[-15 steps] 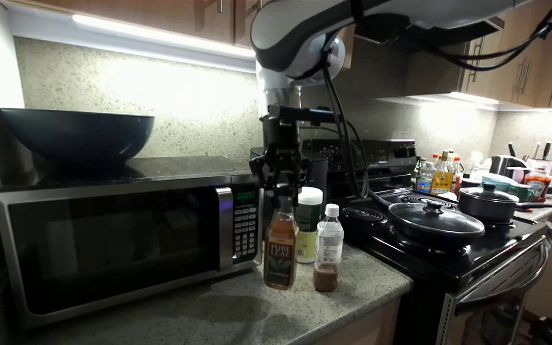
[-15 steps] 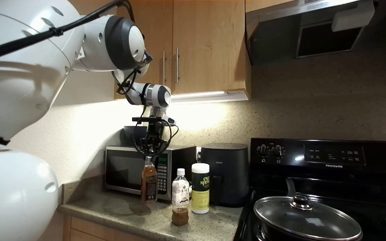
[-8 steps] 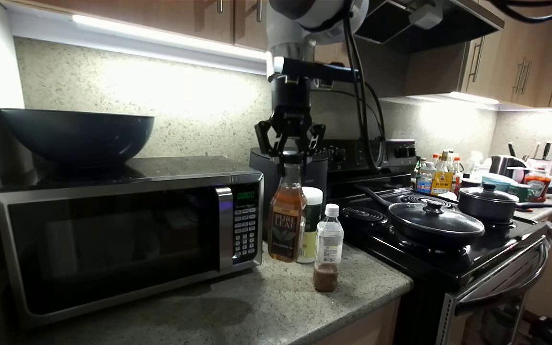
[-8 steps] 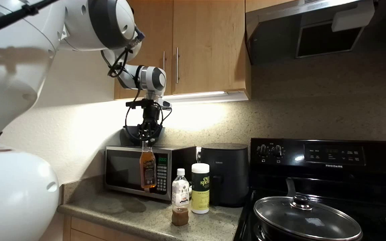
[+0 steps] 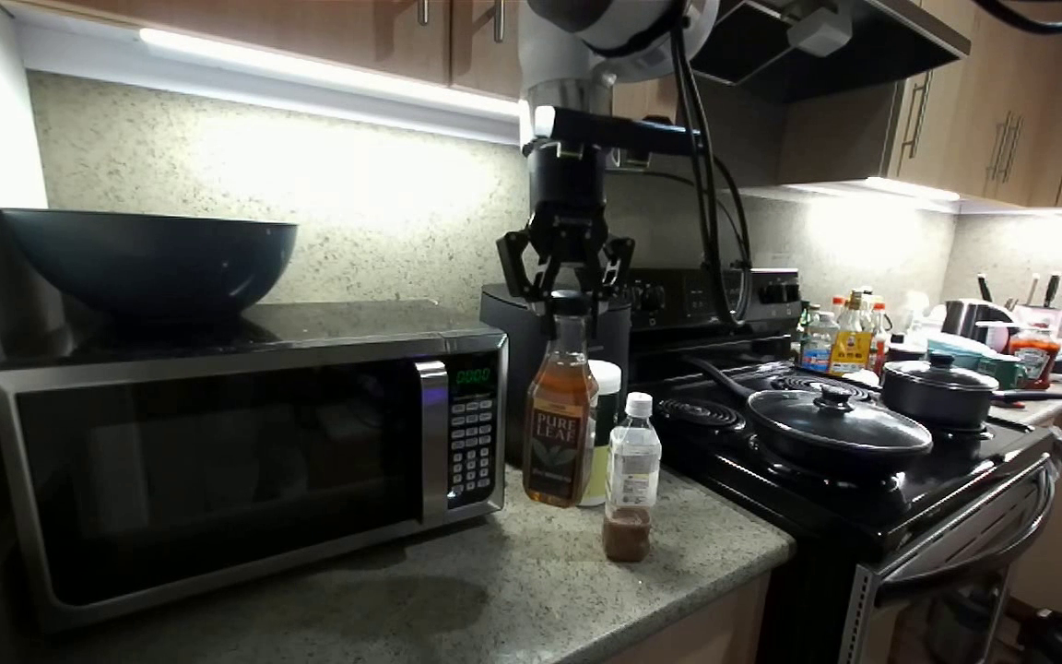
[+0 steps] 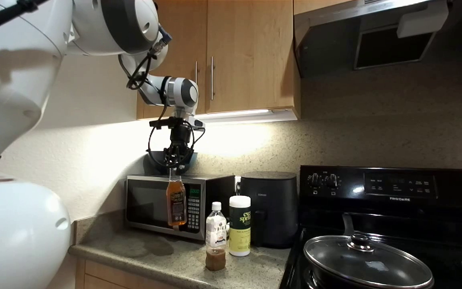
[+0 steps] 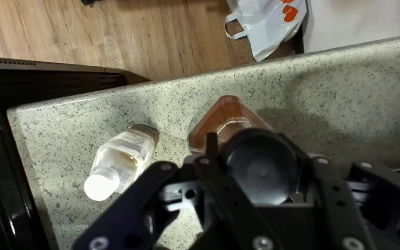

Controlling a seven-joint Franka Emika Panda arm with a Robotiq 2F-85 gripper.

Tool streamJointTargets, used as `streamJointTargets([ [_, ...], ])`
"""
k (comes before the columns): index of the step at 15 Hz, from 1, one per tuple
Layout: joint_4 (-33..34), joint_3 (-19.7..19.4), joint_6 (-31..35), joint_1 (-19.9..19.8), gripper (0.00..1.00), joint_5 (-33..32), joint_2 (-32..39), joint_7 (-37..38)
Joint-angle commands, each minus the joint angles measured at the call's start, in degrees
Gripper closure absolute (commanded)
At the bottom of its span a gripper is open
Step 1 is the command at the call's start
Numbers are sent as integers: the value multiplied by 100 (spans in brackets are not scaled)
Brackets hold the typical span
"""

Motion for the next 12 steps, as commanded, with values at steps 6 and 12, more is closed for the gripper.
streamJointTargets([
  [6, -392, -171, 336, -407, 82, 10, -683, 442],
  [12, -592, -234, 334, -594, 82, -333, -1205, 1024],
])
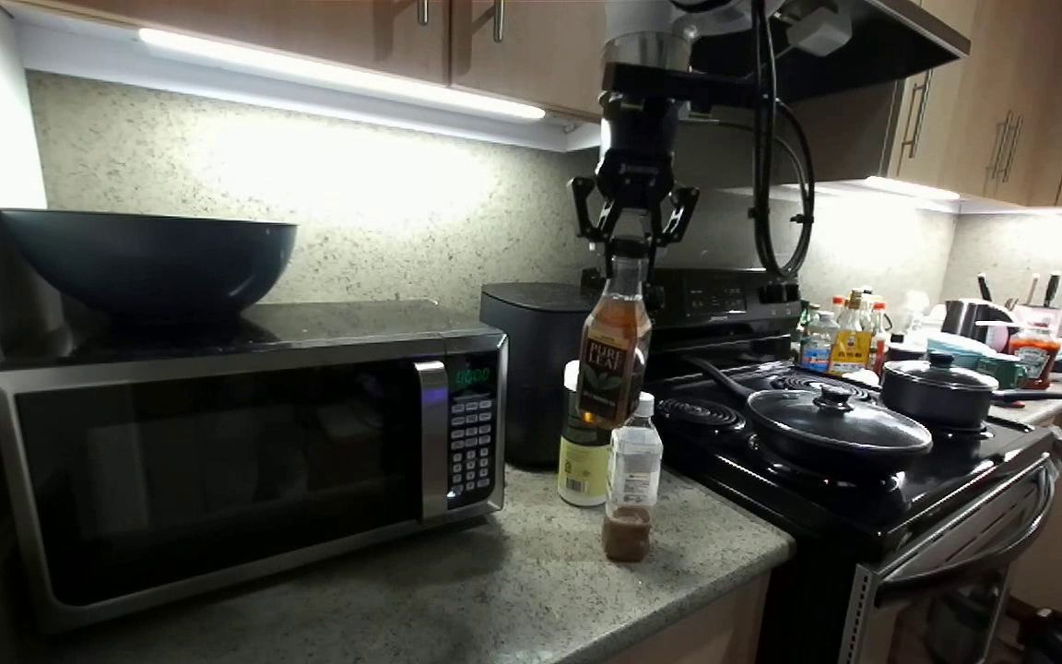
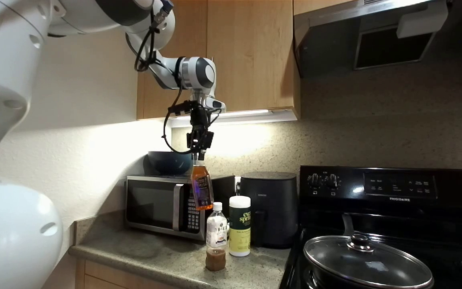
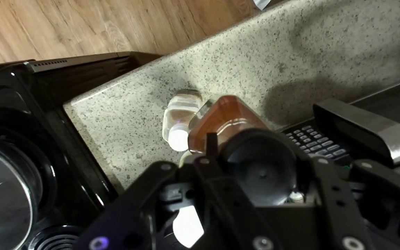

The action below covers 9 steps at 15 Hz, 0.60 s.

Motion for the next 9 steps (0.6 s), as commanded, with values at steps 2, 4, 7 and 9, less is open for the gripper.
streamJointTargets([
  [2, -391, 83, 50, -115, 82, -390, -630, 643],
  [4, -427, 106, 31, -155, 82, -435, -717, 755],
  [7, -468, 123, 11, -197, 82, -428, -776, 810],
  [9, -273, 136, -32, -212, 82, -317, -530, 638],
])
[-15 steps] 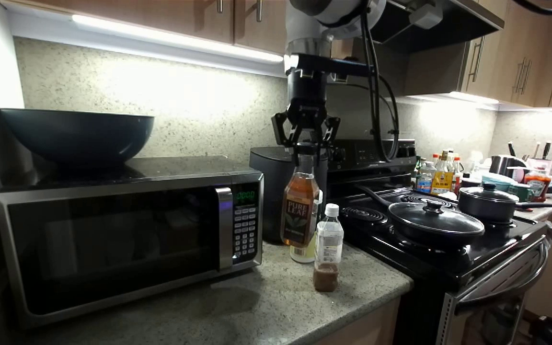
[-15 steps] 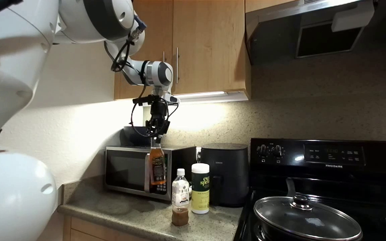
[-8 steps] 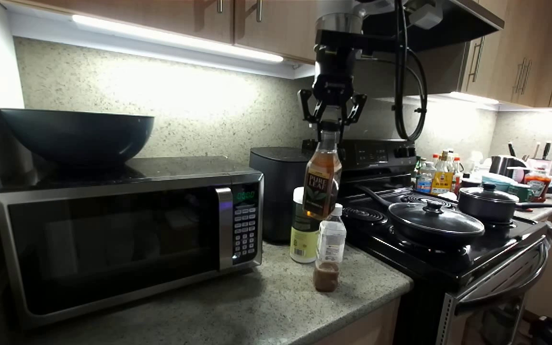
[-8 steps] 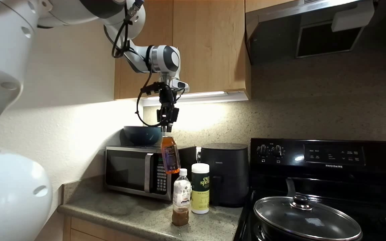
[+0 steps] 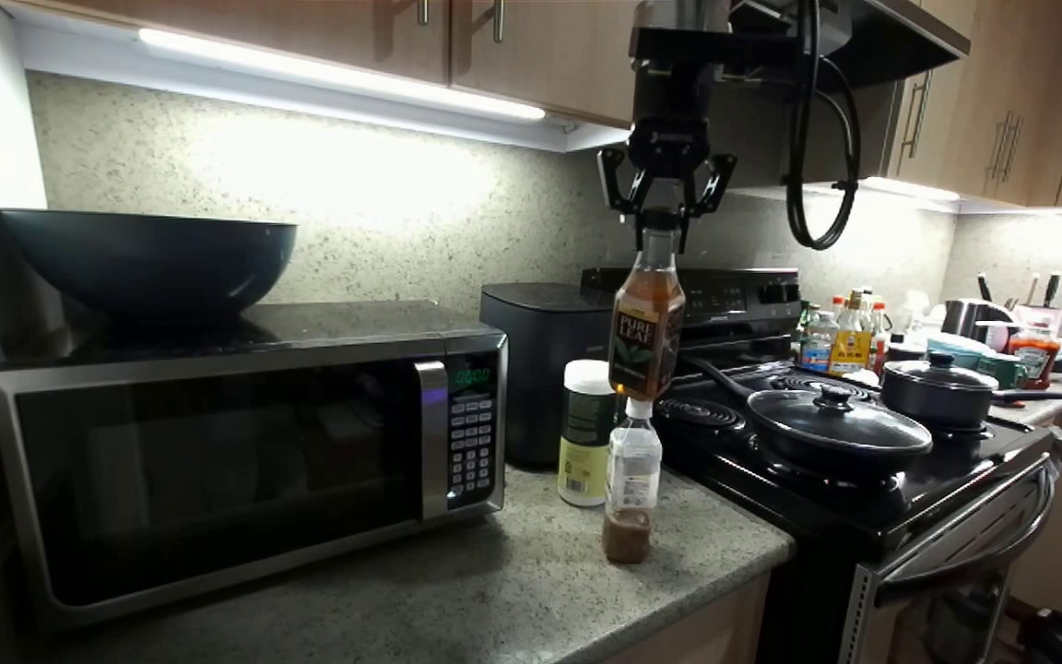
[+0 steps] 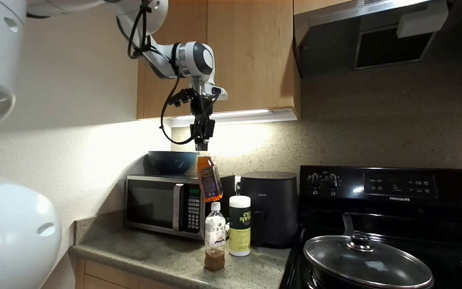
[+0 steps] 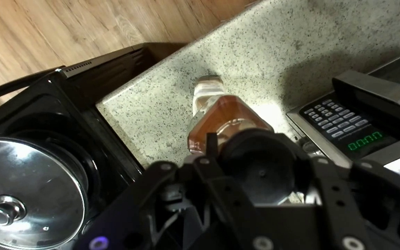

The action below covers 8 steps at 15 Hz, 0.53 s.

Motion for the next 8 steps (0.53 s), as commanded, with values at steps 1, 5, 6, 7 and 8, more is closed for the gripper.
streamJointTargets([
  [1, 22, 135, -24, -129, 57, -5, 19, 5],
  [5, 20, 146, -23, -125, 82, -6, 116, 6],
  [6, 22, 132, 11, -133, 82, -58, 95, 71],
  [7, 24, 97, 7, -165, 82, -72, 35, 136],
  [8, -13, 69, 51, -195, 82, -100, -53, 234],
])
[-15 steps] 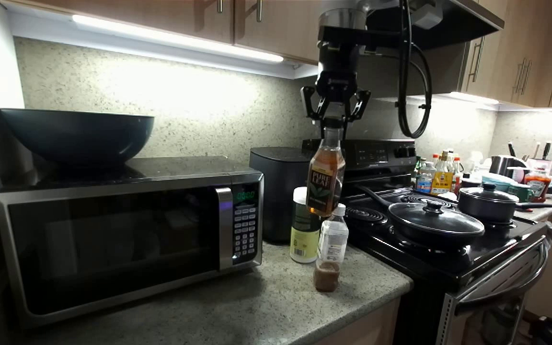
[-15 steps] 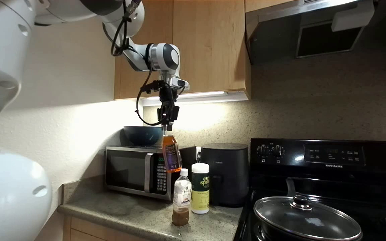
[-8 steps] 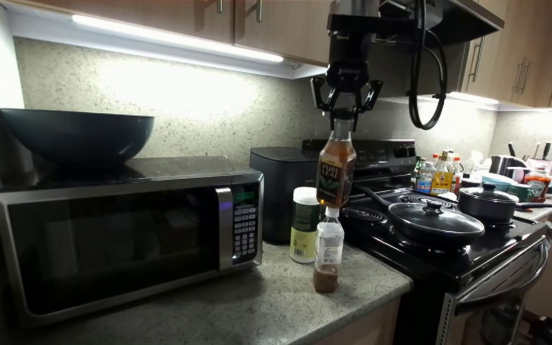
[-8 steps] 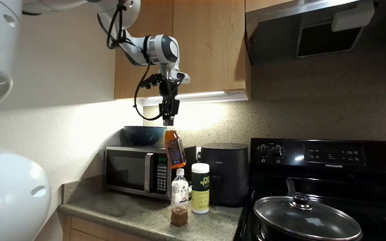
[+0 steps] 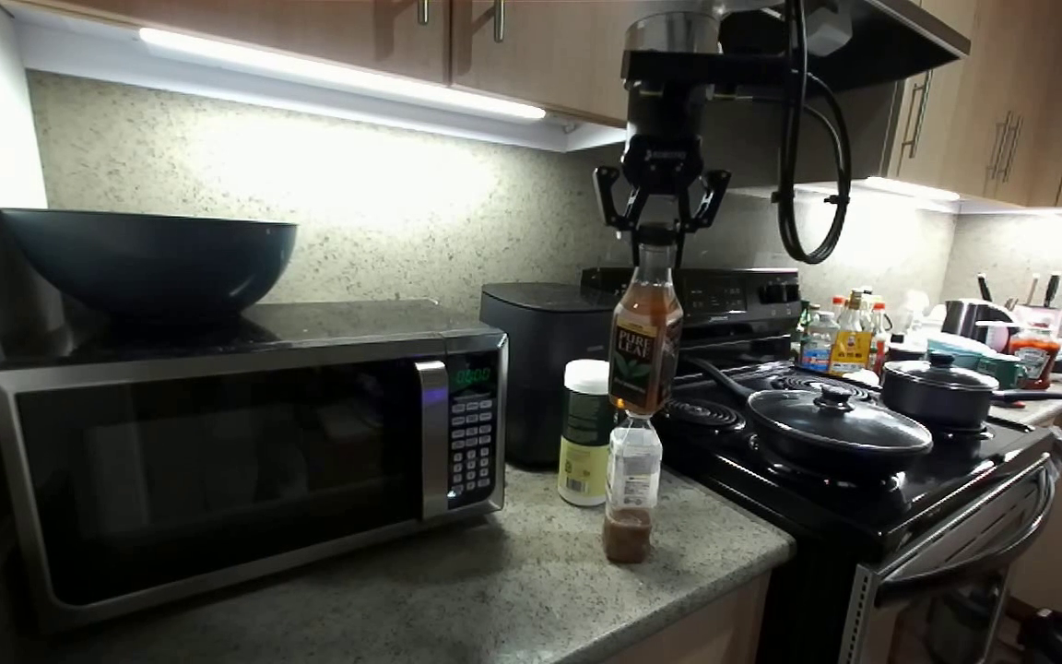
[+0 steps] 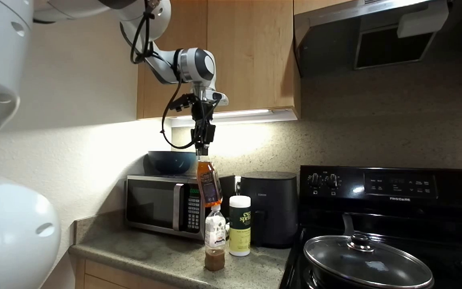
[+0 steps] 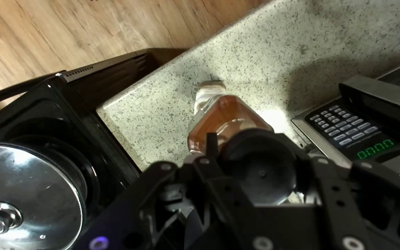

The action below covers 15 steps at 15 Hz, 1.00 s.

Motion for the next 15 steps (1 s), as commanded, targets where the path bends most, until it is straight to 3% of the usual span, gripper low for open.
streamJointTargets([
  [1, -46, -6, 71, -204, 82, -70, -321, 353],
  [7, -231, -173, 210, -587, 82, 79, -831, 892],
  [15, -905, -554, 790, -1108, 82, 1215, -983, 667],
])
